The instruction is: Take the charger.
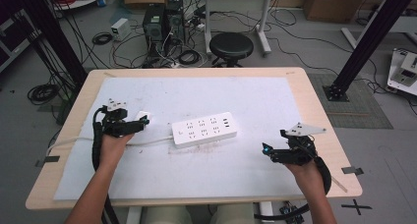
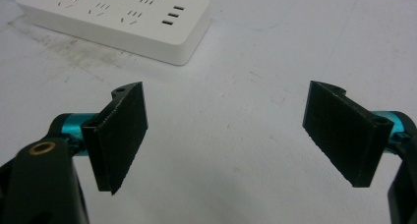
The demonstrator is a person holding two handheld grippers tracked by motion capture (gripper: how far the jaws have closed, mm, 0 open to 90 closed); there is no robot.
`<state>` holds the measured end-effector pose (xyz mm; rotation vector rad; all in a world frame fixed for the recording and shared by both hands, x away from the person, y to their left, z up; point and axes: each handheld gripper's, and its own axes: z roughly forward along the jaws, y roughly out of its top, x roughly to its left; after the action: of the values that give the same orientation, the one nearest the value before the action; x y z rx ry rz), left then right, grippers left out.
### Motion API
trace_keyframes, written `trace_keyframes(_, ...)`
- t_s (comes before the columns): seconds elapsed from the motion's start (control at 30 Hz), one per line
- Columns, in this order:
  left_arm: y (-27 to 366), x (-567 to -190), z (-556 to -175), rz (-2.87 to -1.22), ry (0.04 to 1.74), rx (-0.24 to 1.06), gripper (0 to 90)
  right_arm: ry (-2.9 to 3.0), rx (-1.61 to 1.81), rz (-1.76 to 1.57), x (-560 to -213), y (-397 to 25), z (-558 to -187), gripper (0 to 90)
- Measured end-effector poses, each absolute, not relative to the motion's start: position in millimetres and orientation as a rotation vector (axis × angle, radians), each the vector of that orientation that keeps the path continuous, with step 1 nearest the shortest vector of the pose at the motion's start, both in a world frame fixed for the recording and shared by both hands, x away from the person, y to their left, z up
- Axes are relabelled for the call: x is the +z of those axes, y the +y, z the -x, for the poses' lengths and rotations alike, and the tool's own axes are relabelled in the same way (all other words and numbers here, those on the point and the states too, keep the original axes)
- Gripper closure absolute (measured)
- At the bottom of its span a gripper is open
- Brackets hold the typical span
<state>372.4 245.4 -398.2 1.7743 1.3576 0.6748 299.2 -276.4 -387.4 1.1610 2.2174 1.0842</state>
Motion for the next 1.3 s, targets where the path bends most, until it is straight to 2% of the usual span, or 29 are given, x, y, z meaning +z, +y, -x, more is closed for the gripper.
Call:
trace_keyframes(0.77, 245, -441, -406, -1.859, 1.461, 0.593, 21.1, 2.231, 1.066, -1.177, -392, -271, -306, 17.3)
trace_keyframes(1.13, 247, -448, -416, -1.862, 1.487, 0.573, 21.1, 2.235, 1.057, -1.19, -394, -269, -310, 17.3)
trace_keyframes(1.3, 247, -447, -418, -1.883, 1.495, 0.591, 25.3, 2.24, 1.055, -1.192, -395, -268, -311, 17.3)
